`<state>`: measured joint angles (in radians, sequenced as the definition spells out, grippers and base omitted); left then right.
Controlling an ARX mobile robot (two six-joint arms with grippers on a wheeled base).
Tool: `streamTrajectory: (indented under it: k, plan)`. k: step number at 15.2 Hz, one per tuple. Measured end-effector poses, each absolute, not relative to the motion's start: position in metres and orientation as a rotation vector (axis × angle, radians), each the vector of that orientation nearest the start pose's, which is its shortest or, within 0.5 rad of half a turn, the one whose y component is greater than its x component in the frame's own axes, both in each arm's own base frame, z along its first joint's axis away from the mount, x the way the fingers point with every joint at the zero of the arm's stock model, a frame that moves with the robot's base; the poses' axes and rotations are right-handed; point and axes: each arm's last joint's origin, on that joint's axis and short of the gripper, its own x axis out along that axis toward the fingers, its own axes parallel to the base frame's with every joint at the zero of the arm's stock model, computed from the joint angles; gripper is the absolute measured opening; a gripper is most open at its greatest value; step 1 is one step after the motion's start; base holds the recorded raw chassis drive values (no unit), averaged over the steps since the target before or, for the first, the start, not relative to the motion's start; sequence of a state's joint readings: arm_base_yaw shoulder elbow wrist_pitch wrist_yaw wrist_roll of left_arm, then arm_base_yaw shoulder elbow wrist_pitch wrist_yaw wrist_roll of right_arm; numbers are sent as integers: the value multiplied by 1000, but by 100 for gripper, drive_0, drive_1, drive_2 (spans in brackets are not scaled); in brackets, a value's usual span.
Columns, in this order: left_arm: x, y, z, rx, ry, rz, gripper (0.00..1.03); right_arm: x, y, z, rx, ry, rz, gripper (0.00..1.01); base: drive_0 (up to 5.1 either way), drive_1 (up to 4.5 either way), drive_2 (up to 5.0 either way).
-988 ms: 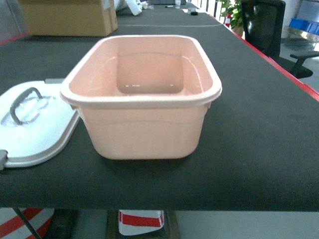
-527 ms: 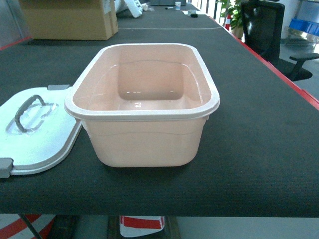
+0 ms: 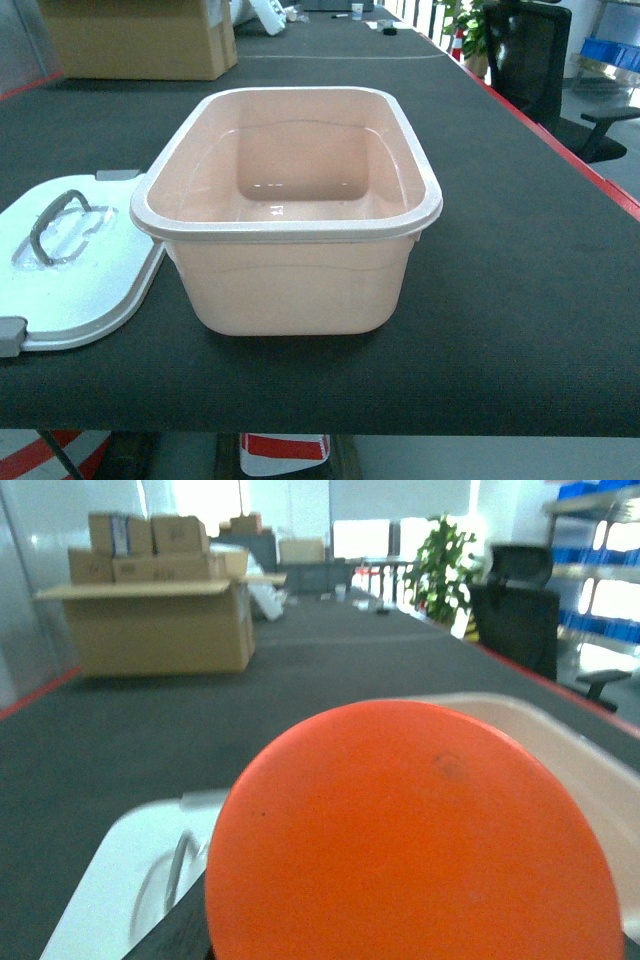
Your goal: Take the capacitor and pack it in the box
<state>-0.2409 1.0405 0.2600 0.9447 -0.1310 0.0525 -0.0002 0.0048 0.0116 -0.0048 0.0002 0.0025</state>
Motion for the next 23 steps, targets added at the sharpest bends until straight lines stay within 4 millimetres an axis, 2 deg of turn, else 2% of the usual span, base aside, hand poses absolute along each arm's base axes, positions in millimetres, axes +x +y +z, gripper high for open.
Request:
streamTrajectory:
  k: [5, 6, 9, 11, 12, 13, 14, 15, 16, 18, 19, 20, 23]
  plan:
    - [248, -80, 240, 2, -192, -146, 44, 97, 0, 167, 2, -2, 0, 98, 0, 0, 0]
    - [264, -91, 240, 6, -173, -157, 44, 97, 0, 167, 2, -2, 0, 98, 0, 0, 0]
    - [290, -109, 233, 21, -110, -175, 44, 97, 0, 167, 2, -2, 0, 98, 0, 0, 0]
    - [337, -142, 213, 52, -7, -205, 44, 97, 0, 167, 2, -2, 0, 98, 0, 0, 0]
    - [359, -160, 203, 80, 1, -199, 61, 97, 0, 167, 2, -2, 0, 98, 0, 0, 0]
    - [357, -158, 216, 75, -42, -189, 98, 97, 0, 167, 2, -2, 0, 98, 0, 0, 0]
    - [332, -137, 208, 39, -43, -163, 98, 97, 0, 167, 2, -1, -1, 98, 0, 0, 0]
    - [327, -95, 215, 24, -65, -3, 98, 97, 0, 167, 2, -2, 0, 98, 0, 0, 0]
    - [331, -70, 219, 24, -74, 89, 98, 97, 0, 167, 2, -1, 0, 98, 0, 0, 0]
    - [341, -26, 213, 41, -65, 215, 98, 97, 0, 167, 2, -2, 0, 98, 0, 0, 0]
    - [353, -8, 200, 70, -34, 268, 98, 97, 0, 167, 2, -2, 0, 98, 0, 0, 0]
    - [369, 9, 179, 90, 38, 301, 98, 97, 0, 167, 2, -2, -1, 98, 0, 0, 0]
    - [404, 35, 113, 129, 246, 326, 98, 97, 0, 167, 2, -2, 0, 98, 0, 0, 0]
